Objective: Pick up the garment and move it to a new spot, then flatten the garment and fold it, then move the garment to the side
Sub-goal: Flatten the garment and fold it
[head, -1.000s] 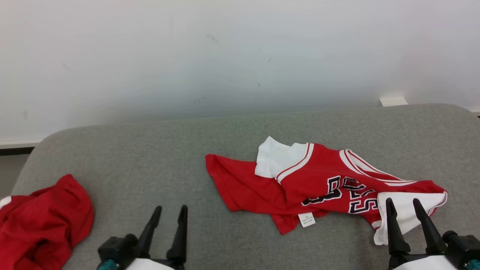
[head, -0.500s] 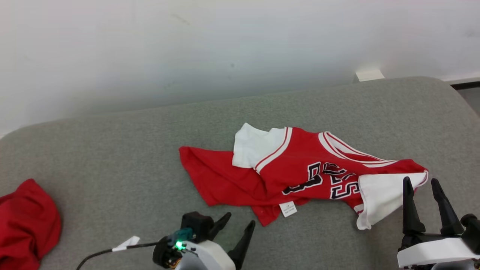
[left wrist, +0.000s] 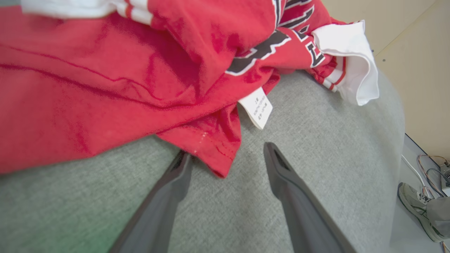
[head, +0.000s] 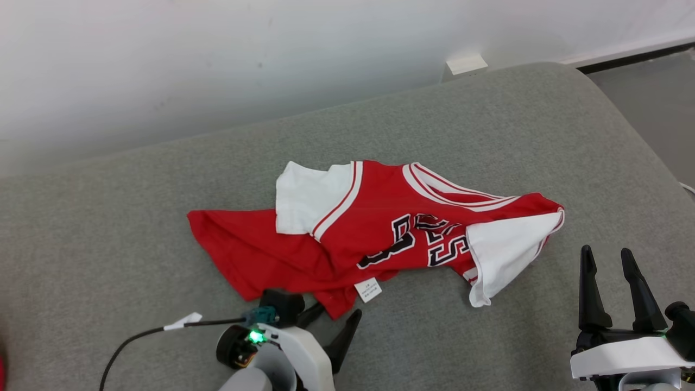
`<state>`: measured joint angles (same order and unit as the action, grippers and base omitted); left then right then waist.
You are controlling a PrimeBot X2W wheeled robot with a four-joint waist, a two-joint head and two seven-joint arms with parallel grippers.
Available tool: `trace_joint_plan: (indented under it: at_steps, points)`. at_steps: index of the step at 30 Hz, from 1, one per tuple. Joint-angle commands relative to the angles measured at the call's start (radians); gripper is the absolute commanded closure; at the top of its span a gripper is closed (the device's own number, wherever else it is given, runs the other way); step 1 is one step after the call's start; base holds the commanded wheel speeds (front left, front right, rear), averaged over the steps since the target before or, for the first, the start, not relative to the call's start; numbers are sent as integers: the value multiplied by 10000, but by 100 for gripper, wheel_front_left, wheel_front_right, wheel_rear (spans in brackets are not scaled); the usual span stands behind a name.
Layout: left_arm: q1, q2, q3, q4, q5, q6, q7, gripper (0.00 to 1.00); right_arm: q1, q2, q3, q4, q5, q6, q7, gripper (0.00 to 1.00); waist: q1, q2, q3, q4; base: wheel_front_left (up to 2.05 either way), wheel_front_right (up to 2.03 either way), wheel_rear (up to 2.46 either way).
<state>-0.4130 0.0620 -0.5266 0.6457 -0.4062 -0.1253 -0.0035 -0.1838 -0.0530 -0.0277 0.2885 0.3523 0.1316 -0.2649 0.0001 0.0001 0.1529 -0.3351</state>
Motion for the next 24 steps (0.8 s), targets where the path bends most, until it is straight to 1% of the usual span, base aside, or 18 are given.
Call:
trace_joint_plan:
  at_steps: [1, 4, 5, 6, 7, 8, 13, 19, 24]
  points:
    - [-105, 42, 2, 246, -163, 23, -24, 0, -147, 20, 23, -27, 29, -20, 13, 0, -1, -1, 104, -140, 0, 0, 0]
    - [-321, 26, -17, 479, -232, 13, -150, 0, -162, 25, 23, -9, 72, -19, 13, 0, -1, -1, 131, -171, 0, 0, 0]
    - [-396, 23, -4, 535, -248, 12, -239, 20, -159, 26, 29, 0, 96, -20, 13, 0, -1, -1, 131, -168, 0, 0, 0]
    - [-462, 21, 4, 576, -262, 9, -306, 59, -151, 25, 38, 13, 113, -20, 12, 0, -1, -1, 126, -156, 0, 0, 0]
    - [-518, 15, -13, 626, -280, 3, -356, 86, -148, 22, 42, 18, 149, -20, 13, 0, -1, -1, 116, -126, 0, 0, 0]
    - [-563, 9, -38, 678, -297, -4, -439, 100, -146, 23, 61, 28, 177, -20, 13, 0, -1, -1, 99, -96, 0, 0, 0]
    - [-632, -43, -345, 704, -562, -41, -658, 100, -172, 21, 76, 76, 132, -20, 13, 0, -1, -1, -80, 216, 0, 0, 0]
    - [-338, -56, -807, 39, -853, -56, -1173, 100, -94, -27, 25, 192, -177, -20, 11, 0, -1, -1, -510, 868, 0, 0, 0]
    - [95, 313, -907, -934, -919, -34, -1339, 100, -22, -277, -277, 193, -342, -19, 11, 0, -1, -1, -944, 1639, 0, 0, 0]
